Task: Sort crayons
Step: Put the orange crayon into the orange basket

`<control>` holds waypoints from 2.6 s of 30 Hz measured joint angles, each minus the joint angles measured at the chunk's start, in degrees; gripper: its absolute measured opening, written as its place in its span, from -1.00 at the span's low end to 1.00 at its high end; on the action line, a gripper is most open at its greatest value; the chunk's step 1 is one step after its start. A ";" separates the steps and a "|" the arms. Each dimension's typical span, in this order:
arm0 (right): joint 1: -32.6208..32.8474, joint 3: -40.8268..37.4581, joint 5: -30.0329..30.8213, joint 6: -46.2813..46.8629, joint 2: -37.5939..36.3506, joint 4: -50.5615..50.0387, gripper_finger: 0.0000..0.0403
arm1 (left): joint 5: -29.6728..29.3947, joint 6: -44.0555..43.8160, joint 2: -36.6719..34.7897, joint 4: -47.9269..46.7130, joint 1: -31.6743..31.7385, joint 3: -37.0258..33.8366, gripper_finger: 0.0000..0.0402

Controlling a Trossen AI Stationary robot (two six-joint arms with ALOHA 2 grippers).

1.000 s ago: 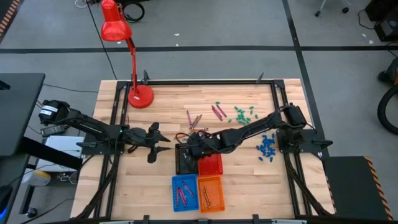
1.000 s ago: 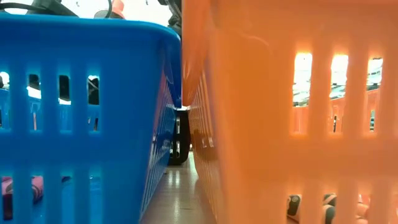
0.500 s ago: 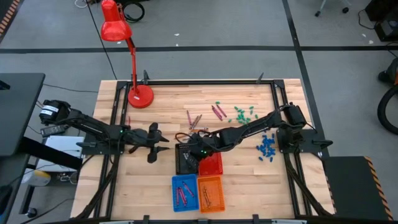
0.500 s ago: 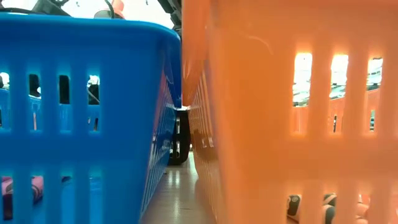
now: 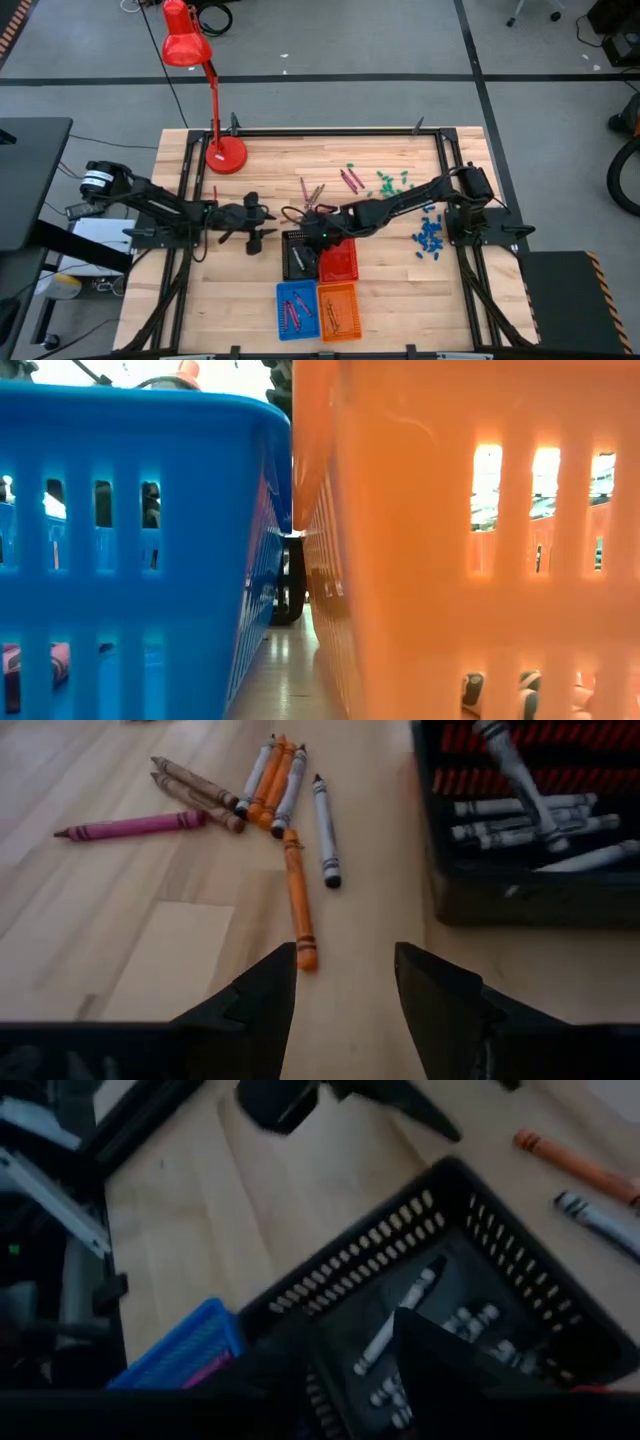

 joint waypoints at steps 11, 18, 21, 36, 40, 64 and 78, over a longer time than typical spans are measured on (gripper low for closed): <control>0.85 -0.02 5.62 -8.04 -0.97 0.33 -0.25 | 2.62 1.45 8.84 8.84 1.91 0.02 -0.09; 1.29 -0.02 7.09 -9.01 -0.97 3.21 -0.25 | 2.21 3.01 14.23 11.50 3.42 1.94 -0.09; 1.86 -0.02 8.59 -9.21 -0.97 3.30 -0.25 | 2.14 4.09 17.08 11.82 4.42 3.47 -0.09; 4.24 -0.02 9.03 -8.41 -0.97 2.51 -0.25 | 4.02 1.82 20.51 9.34 5.34 5.57 -0.87; 4.19 -0.02 9.03 -7.22 -0.95 1.38 -0.25 | 3.61 1.42 19.07 7.31 5.43 5.55 -0.87; 4.22 -0.02 19.77 -6.39 -0.91 -0.26 -0.25 | 1.41 2.95 -3.61 -8.12 5.46 5.03 -0.82; 7.07 -0.02 49.94 -19.85 -0.91 11.01 -0.21 | -0.90 6.71 -18.03 3.08 5.07 5.18 -0.82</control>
